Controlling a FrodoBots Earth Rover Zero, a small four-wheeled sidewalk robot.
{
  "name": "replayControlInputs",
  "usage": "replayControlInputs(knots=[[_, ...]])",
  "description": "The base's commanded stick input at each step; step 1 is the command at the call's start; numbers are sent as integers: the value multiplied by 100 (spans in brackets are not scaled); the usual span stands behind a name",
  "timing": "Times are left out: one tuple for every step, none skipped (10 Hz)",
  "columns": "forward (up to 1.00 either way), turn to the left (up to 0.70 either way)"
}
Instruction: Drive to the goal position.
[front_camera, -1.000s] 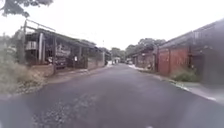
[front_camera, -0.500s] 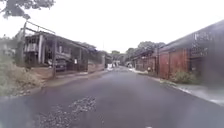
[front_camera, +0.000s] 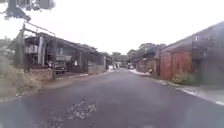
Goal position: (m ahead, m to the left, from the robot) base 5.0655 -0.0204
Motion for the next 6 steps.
replayControlInputs(knots=[[50,0],[50,0],[50,0],[50,0],[50,0],[50,-12]])
